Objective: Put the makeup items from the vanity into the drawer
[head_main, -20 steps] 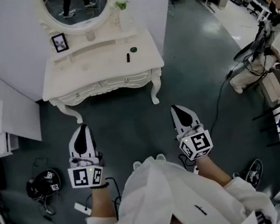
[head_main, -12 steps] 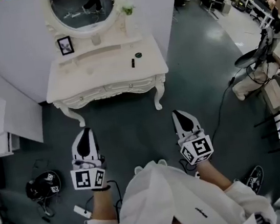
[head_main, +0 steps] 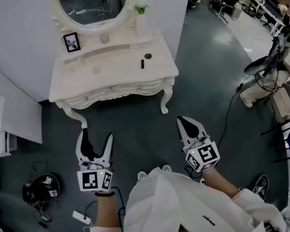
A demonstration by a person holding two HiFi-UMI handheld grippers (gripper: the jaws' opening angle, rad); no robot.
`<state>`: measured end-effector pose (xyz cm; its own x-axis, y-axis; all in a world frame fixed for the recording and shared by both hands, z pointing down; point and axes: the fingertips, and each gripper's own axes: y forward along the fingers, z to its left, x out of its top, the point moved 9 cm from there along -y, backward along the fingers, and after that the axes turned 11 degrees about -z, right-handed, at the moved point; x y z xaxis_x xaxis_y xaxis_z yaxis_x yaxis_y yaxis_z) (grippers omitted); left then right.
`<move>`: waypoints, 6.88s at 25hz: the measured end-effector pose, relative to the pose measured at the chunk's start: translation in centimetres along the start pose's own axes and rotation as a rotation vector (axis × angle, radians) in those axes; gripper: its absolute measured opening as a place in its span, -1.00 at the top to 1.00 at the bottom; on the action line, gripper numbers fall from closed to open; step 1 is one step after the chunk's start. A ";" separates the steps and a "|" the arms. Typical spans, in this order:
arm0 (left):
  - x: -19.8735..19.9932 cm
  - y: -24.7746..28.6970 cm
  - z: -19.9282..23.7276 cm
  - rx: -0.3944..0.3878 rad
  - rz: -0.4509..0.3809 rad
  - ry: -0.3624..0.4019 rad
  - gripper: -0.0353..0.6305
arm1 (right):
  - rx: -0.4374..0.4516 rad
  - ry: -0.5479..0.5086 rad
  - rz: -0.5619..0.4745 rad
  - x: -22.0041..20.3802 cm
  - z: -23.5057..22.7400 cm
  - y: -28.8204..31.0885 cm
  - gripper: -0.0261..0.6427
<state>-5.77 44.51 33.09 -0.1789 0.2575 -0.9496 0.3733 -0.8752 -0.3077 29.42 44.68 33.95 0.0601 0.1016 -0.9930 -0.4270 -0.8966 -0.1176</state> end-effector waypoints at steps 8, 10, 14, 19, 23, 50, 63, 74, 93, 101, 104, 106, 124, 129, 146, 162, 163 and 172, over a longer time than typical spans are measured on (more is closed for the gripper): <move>-0.7 -2.7 3.9 0.025 0.029 -0.041 -0.22 | 0.015 -0.018 0.020 -0.5 3.8 1.5 0.87; -1.0 -3.3 5.0 0.031 0.029 -0.047 -0.22 | 0.008 -0.019 0.018 -0.9 4.7 1.8 0.87; -1.9 -4.5 6.9 0.061 0.053 -0.061 -0.22 | 0.021 -0.022 0.035 -1.7 6.4 2.3 0.87; -2.2 -4.6 7.9 0.071 0.064 -0.068 -0.22 | 0.038 -0.025 0.053 -2.1 7.0 3.0 0.87; -2.7 -4.0 7.9 0.058 0.075 -0.070 -0.22 | 0.044 -0.029 0.047 -2.0 6.9 3.9 0.87; -6.8 15.6 8.1 0.102 0.083 0.017 -0.22 | 0.163 0.014 -0.004 -3.9 -7.1 20.6 0.87; -8.8 21.3 7.2 0.141 0.109 0.018 -0.22 | 0.210 0.067 0.038 -5.9 -11.8 24.6 0.87; -11.4 25.5 11.1 0.099 0.123 0.006 -0.22 | 0.230 0.063 0.057 -7.6 -10.7 29.4 0.87; -19.0 36.6 27.4 0.031 0.197 -0.133 -0.22 | 0.209 -0.014 0.111 -9.3 -5.4 49.2 0.87; -22.2 37.6 30.1 -0.004 0.281 -0.125 -0.21 | 0.204 0.020 0.183 -13.1 -3.2 53.0 0.87; -23.4 37.5 30.5 0.008 0.331 -0.116 -0.21 | 0.218 0.014 0.211 -14.4 -2.5 54.2 0.87; -24.4 37.5 30.6 0.014 0.361 -0.114 -0.21 | 0.220 0.006 0.223 -15.1 -2.4 55.2 0.87; -36.0 39.6 29.1 0.153 0.691 -0.060 -0.21 | 0.331 0.080 0.448 -26.0 -2.6 59.9 0.87; -38.1 40.0 29.5 0.210 0.744 -0.052 -0.20 | 0.340 0.085 0.492 -28.3 -2.8 61.2 0.87; -41.0 40.5 29.7 0.262 0.835 -0.016 0.17 | 0.325 0.088 0.537 -30.4 -4.0 61.8 0.87; -38.3 40.6 30.1 0.280 0.767 -0.020 0.44 | 0.378 0.098 0.511 -29.6 -2.5 63.1 0.87; -38.1 40.7 30.2 0.282 0.759 -0.024 0.44 | 0.387 0.096 0.506 -29.4 -2.3 63.3 0.87; -35.2 40.5 31.7 0.310 0.681 -0.040 0.47 | 0.444 0.068 0.495 -28.9 0.0 65.2 0.87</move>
<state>-13.19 -12.94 55.96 -0.0349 -0.3924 -0.9191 0.1409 -0.9124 0.3841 -0.13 -16.72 54.97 -0.1877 -0.3168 -0.9298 -0.7492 -0.5659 0.3440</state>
